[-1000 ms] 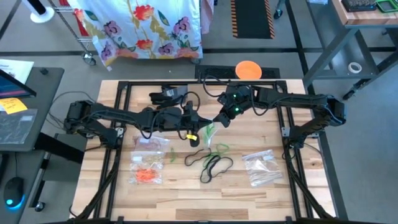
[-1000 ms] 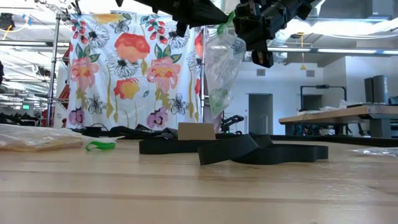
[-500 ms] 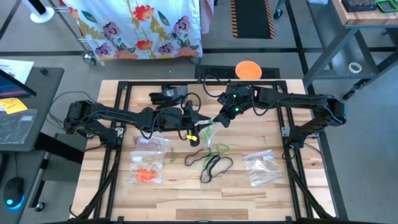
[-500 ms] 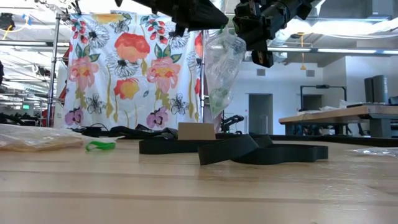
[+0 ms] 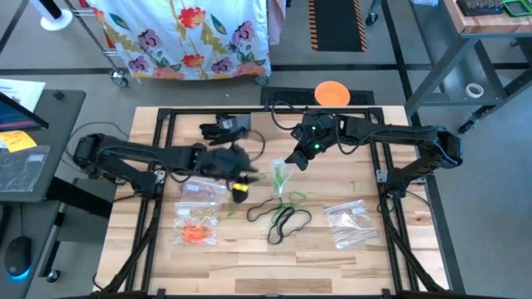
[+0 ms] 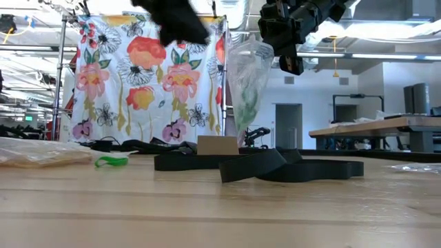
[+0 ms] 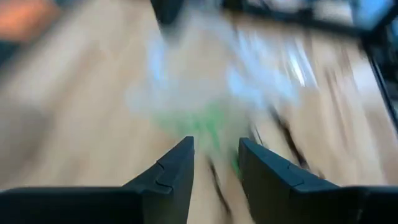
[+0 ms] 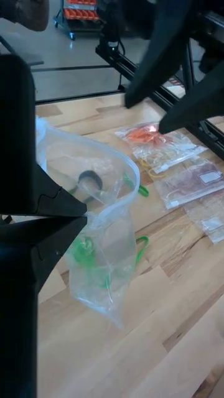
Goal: Sort rubber bands
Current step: Put the green rubber band into the transparent zip bag
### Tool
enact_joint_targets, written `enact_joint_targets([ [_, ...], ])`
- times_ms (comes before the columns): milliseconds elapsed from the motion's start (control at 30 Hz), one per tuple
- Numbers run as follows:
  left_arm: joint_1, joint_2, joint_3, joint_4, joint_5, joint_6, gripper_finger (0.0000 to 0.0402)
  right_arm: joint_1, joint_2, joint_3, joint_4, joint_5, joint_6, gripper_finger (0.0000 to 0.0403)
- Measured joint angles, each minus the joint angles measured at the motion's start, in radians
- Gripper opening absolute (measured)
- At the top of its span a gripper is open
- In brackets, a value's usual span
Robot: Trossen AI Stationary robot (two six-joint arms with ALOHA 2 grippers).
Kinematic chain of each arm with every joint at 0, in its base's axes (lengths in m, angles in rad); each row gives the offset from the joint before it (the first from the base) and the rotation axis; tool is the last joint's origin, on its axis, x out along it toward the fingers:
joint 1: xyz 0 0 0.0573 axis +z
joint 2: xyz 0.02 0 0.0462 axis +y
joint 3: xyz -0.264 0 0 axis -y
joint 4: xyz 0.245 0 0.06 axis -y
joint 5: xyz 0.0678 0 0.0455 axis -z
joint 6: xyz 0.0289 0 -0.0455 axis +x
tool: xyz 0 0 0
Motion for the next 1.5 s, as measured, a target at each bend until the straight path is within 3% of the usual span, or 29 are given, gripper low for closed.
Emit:
enact_joint_targets([
  [100,-0.054,-0.016,0.000,-0.201,0.046,-0.109,0.0122,0.000,0.000,0.000,0.000,-0.001,0.000,0.0000],
  [267,-0.176,0.053,0.000,-0.394,0.015,-0.317,0.0122,0.000,0.000,0.000,0.000,-0.001,0.000,0.0000],
  [400,-0.246,0.158,0.000,-0.451,-0.047,-0.482,0.0122,0.000,0.000,0.000,0.000,-0.002,0.000,0.0000],
  [533,-0.271,0.277,0.000,-0.453,-0.053,-0.553,0.0122,0.000,0.000,0.000,0.000,-0.002,0.000,0.0000],
  [733,-0.273,0.431,0.001,-0.472,-0.048,-0.555,0.0122,0.000,0.000,0.000,0.000,-0.005,0.000,0.0000],
  [933,-0.273,0.503,0.005,-0.476,-0.044,-0.486,0.0119,0.000,0.000,0.000,0.000,-0.005,0.000,0.0000],
  [1033,-0.274,0.508,0.006,-0.472,-0.040,-0.474,0.0088,0.000,0.000,0.000,0.000,-0.004,0.000,0.0000],
  [1167,-0.275,0.487,0.005,-0.468,-0.027,-0.428,0.0013,0.000,0.000,0.000,0.000,-0.004,0.000,0.0000],
  [1500,-0.289,0.283,0.103,-0.490,-0.124,-0.293,0.0003,0.000,0.000,0.000,0.001,-0.003,0.000,0.0000],
])
